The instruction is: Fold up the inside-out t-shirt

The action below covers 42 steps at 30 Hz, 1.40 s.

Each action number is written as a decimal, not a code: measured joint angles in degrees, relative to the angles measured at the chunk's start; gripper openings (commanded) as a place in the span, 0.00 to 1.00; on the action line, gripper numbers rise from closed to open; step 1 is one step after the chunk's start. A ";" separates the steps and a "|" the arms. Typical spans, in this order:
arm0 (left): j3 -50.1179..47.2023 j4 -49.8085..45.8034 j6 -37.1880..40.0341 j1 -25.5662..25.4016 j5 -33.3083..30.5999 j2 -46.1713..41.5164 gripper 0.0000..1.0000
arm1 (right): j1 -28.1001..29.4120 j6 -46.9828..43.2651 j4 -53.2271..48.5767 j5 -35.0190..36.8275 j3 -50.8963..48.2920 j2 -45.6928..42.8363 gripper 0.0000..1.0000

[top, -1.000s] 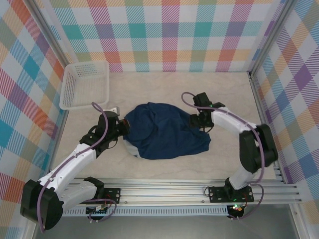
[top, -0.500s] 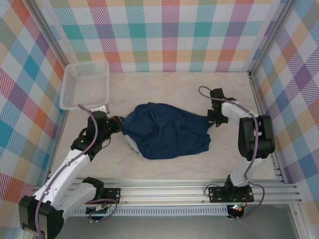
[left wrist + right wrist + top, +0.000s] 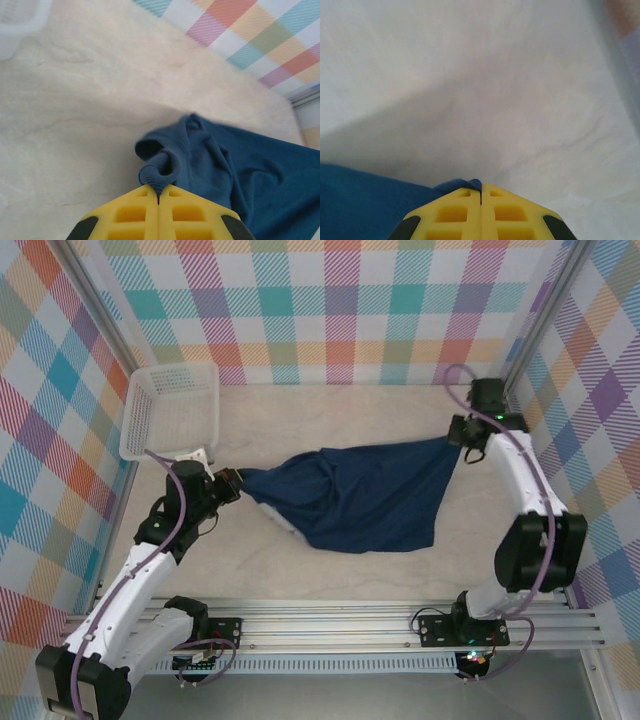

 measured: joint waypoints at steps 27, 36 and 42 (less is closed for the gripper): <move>-14.05 5.81 3.15 -2.29 5.03 8.63 0.67 | -1.46 1.75 4.24 -14.84 -13.77 -3.37 0.00; 4.22 11.32 10.40 -6.86 6.49 36.79 0.60 | -1.27 1.75 5.99 -16.09 -13.77 -3.21 0.00; 12.00 12.02 13.11 -6.88 6.25 47.76 0.29 | -1.14 1.75 6.23 -16.52 -13.77 -3.13 0.00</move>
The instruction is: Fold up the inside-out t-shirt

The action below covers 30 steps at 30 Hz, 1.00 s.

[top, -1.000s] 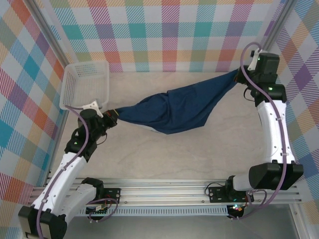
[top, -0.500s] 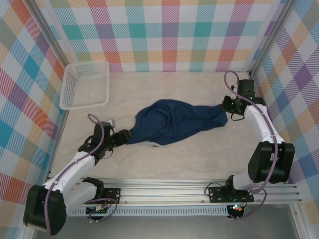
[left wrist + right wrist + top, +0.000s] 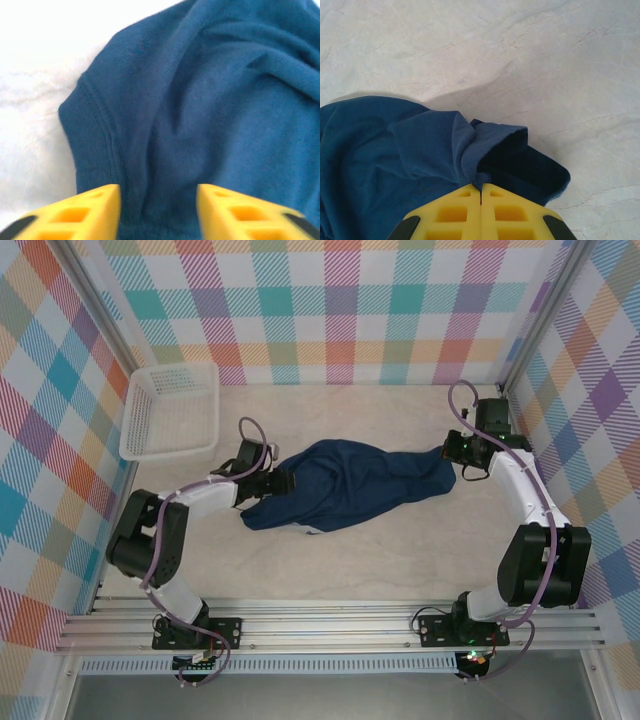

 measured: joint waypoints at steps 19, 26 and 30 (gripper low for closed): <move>-3.98 -0.13 1.05 1.01 -8.17 -12.39 0.00 | 0.00 -0.59 -0.98 4.31 2.03 -0.35 0.00; -6.21 -1.97 -0.24 1.84 -13.88 -30.60 0.00 | 0.00 -2.16 -3.34 8.61 7.41 -4.33 0.00; -6.21 -4.98 -0.70 1.95 -14.64 -37.38 0.00 | 0.00 -3.26 -4.90 10.45 11.19 -6.40 0.00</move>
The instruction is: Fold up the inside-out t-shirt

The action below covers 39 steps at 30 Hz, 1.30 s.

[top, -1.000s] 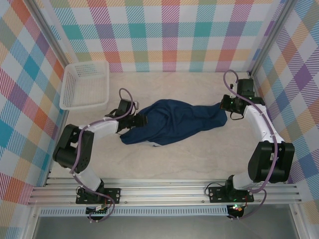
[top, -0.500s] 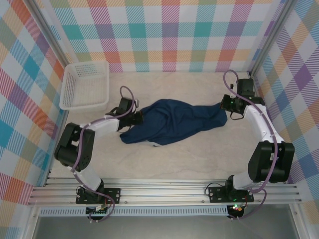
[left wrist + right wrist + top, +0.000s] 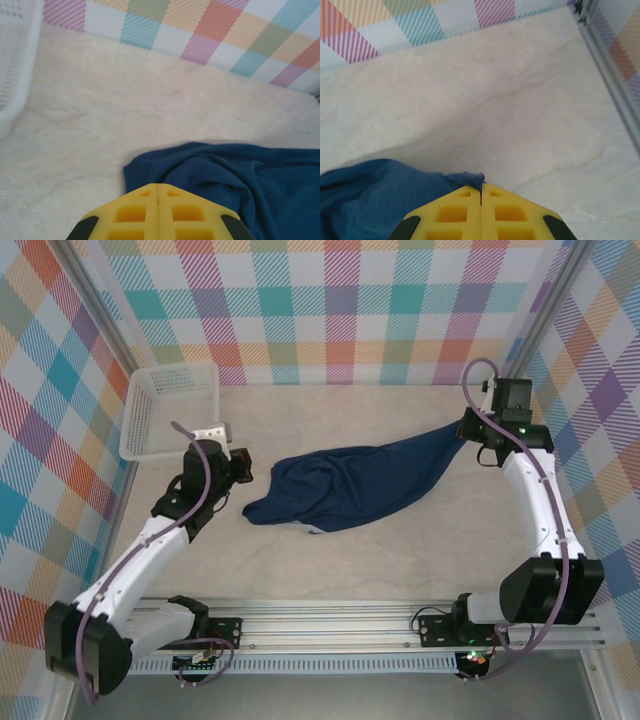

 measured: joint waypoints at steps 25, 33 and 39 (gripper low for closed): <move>18.99 3.93 0.96 -7.56 17.73 47.47 0.53 | 0.00 1.11 0.17 -5.01 -1.57 0.52 0.00; 20.44 3.26 2.19 -7.63 17.51 50.69 0.14 | 0.00 1.11 0.81 -5.25 -1.77 0.76 0.00; 19.15 2.49 2.54 -6.95 16.22 46.27 0.00 | 0.00 0.63 0.46 -3.85 -1.55 0.90 0.00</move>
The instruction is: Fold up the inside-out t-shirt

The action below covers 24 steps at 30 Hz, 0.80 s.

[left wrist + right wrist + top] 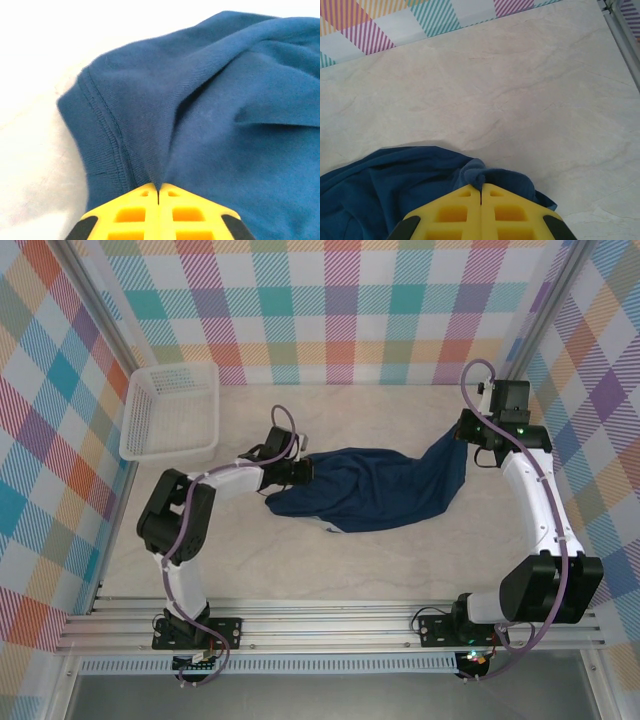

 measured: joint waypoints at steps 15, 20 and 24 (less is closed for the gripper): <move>-8.28 -12.24 -1.40 4.07 -0.50 -47.60 0.00 | -3.28 -4.09 -4.17 8.83 9.75 -3.96 0.00; -8.22 -20.00 -1.79 4.11 5.25 -53.05 0.00 | -3.30 -4.98 -5.09 10.03 10.78 -4.09 0.00; -9.20 -19.87 -4.00 4.11 9.38 -53.64 0.00 | -2.89 -5.16 -5.25 9.86 11.69 -0.04 0.41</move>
